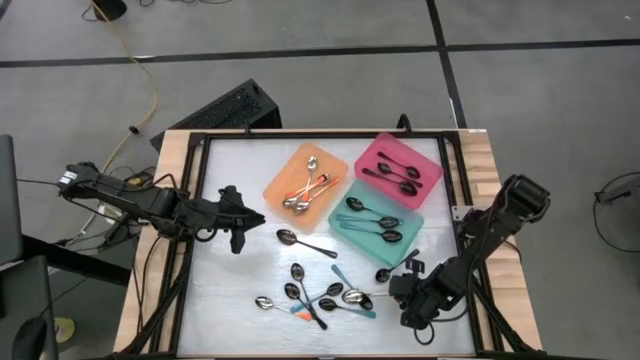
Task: Sort silverware by color (type)
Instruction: Put the black spoon into the pink bin
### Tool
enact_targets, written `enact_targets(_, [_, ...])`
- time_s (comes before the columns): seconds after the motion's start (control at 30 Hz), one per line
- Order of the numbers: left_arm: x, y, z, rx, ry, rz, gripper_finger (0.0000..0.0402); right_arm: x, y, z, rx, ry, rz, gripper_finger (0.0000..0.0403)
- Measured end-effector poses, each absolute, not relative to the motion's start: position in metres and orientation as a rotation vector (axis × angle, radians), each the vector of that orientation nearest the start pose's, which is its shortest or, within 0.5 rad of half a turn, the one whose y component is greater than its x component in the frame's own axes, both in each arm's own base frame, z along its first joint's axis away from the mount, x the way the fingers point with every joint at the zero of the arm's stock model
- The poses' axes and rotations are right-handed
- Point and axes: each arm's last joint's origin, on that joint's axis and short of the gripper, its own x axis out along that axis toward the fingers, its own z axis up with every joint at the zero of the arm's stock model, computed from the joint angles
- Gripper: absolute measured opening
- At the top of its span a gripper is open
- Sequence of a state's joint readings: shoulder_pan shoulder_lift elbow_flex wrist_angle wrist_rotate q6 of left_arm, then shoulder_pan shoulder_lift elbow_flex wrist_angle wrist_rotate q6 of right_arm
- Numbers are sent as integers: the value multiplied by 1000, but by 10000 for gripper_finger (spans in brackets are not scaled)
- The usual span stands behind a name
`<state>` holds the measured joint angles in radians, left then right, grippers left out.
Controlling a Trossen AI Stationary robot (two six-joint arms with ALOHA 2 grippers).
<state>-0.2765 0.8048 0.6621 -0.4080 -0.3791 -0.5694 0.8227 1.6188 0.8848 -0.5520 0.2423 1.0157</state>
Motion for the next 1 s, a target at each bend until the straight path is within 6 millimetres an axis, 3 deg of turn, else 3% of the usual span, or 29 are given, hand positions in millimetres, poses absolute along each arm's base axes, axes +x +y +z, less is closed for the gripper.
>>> enact_targets(0.33, [165, -35, 268, -367, 476, 262, 41, 193, 195, 173, 204, 1160, -82, 168])
enact_targets(0.63, [166, -36, 270, -355, 461, 246, 41, 184, 172, 187, 77, 1203, -140, 168])
enact_targets(0.8, [165, -34, 269, -338, 460, 286, 41, 176, 160, 185, -39, 1278, -201, 168])
enact_targets(1.0, [165, -34, 269, -331, 464, 291, 41, 165, 150, 166, -82, 1320, -246, 168])
